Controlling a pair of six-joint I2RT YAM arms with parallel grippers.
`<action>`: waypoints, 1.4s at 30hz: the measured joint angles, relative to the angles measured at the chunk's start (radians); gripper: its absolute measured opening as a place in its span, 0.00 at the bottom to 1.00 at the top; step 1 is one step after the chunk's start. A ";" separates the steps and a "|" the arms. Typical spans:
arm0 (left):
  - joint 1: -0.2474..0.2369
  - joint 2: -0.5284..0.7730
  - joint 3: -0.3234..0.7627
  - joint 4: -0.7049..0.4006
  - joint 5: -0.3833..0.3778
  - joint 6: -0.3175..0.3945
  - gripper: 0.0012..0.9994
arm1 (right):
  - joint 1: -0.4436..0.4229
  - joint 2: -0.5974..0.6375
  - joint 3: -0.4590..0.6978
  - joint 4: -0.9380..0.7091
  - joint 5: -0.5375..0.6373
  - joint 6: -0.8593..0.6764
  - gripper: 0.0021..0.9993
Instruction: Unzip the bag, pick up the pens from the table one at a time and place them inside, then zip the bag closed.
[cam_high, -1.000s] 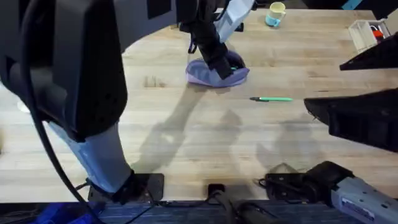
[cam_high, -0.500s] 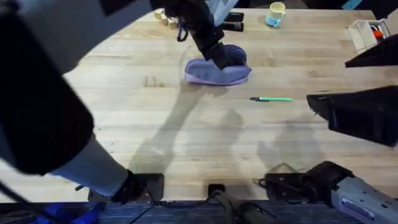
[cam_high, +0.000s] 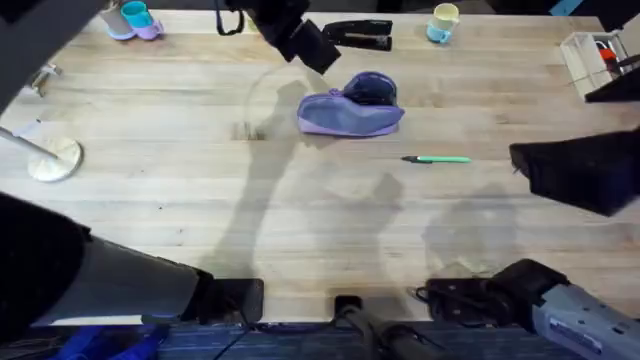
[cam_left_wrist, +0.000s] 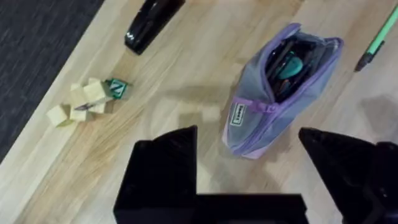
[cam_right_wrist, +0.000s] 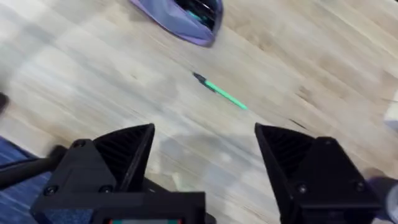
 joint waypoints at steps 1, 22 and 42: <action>0.010 0.000 0.000 -0.002 0.004 0.000 0.99 | 0.000 0.002 -0.005 -0.001 0.016 -0.005 1.00; 0.030 0.001 0.000 -0.005 0.033 0.000 0.99 | -0.341 0.087 -0.263 0.095 -0.156 -0.355 1.00; 0.030 0.001 0.000 -0.001 0.038 0.000 0.99 | -0.537 0.481 -0.263 0.222 -0.096 -0.880 1.00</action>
